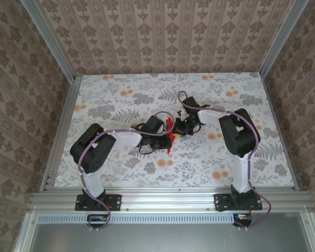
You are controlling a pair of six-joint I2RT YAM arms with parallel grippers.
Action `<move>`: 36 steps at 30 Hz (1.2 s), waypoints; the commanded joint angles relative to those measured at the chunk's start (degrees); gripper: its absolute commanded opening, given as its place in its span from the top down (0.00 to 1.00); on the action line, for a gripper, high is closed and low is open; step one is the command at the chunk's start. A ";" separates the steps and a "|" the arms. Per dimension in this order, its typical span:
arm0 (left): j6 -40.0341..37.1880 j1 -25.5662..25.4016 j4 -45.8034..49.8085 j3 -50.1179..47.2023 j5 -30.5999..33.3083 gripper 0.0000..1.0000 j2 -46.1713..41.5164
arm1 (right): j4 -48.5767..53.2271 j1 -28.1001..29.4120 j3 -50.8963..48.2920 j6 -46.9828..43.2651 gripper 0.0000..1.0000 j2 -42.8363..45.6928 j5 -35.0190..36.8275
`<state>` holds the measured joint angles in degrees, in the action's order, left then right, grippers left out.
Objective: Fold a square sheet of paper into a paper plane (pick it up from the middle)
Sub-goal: Fold the wing for the fifth time at the center of the table.
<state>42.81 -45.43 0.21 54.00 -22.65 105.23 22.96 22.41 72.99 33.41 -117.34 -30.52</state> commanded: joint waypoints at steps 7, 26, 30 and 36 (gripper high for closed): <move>-3.62 -2.81 10.82 -2.06 -3.36 0.90 -1.08 | 4.55 0.09 -2.94 0.96 0.92 -7.38 12.49; -4.17 -5.10 12.41 -3.47 -3.05 0.91 -2.39 | 4.65 0.09 -3.12 0.90 0.92 -7.47 12.82; -3.78 -5.44 12.62 -4.38 -2.68 0.91 -2.57 | 4.73 0.11 -3.12 0.87 0.92 -7.52 12.83; -3.54 -6.06 13.15 -5.85 -1.98 0.90 -3.17 | 4.78 0.09 -3.21 0.89 0.92 -7.57 12.94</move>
<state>39.18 -49.54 3.88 51.24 -22.22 102.06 23.09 22.41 73.10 33.41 -117.47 -30.52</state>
